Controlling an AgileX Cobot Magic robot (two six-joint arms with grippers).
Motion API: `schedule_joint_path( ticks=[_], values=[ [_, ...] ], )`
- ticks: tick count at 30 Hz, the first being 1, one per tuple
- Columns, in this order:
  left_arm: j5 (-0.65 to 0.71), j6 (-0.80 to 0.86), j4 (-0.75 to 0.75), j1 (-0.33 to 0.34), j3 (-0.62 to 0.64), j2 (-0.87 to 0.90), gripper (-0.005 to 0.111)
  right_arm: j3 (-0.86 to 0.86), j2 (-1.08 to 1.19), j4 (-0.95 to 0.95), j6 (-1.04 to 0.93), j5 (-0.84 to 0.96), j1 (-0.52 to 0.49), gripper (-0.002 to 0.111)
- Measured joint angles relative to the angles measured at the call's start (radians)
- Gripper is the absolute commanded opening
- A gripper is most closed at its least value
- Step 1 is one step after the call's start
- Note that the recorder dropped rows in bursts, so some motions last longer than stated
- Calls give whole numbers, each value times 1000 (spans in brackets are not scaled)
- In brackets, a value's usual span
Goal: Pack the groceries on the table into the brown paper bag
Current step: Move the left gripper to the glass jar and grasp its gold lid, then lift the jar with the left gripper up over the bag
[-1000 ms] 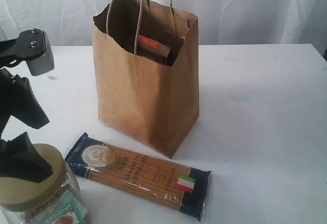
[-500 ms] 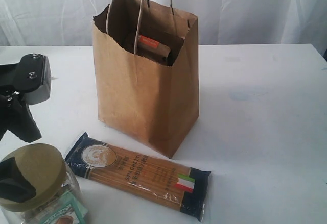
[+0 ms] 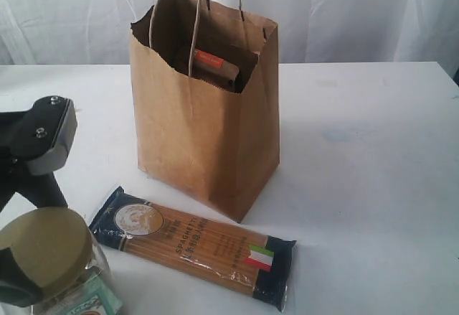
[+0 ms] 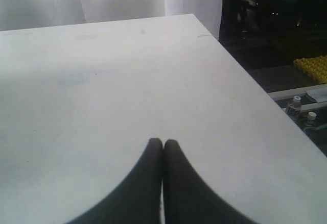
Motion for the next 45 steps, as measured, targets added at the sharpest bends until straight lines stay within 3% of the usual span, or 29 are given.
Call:
schedule_joint_path(
  ticks=[8,21,24,29,34,39,45],
  values=[
    [-107,90,0,0,88,-17,105,0,0,0,0,0,0,0],
    [-115,84,-2,0,91,-18,103,0,0,0,0,0,0,0],
    [-117,73,-2,0,91,-18,88,0,0,0,0,0,0,0],
    [-136,-10,-2,0,91,-18,40,0,0,0,0,0,0,0],
    [-165,-80,-2,0,97,-36,0,0,0,0,0,0,0,0],
    [-173,-136,46,-1,96,-81,0,0,0,0,0,0,0,0],
    [-159,-341,121,-1,14,-191,0,0,0,0,0,0,0,0]
  ],
)
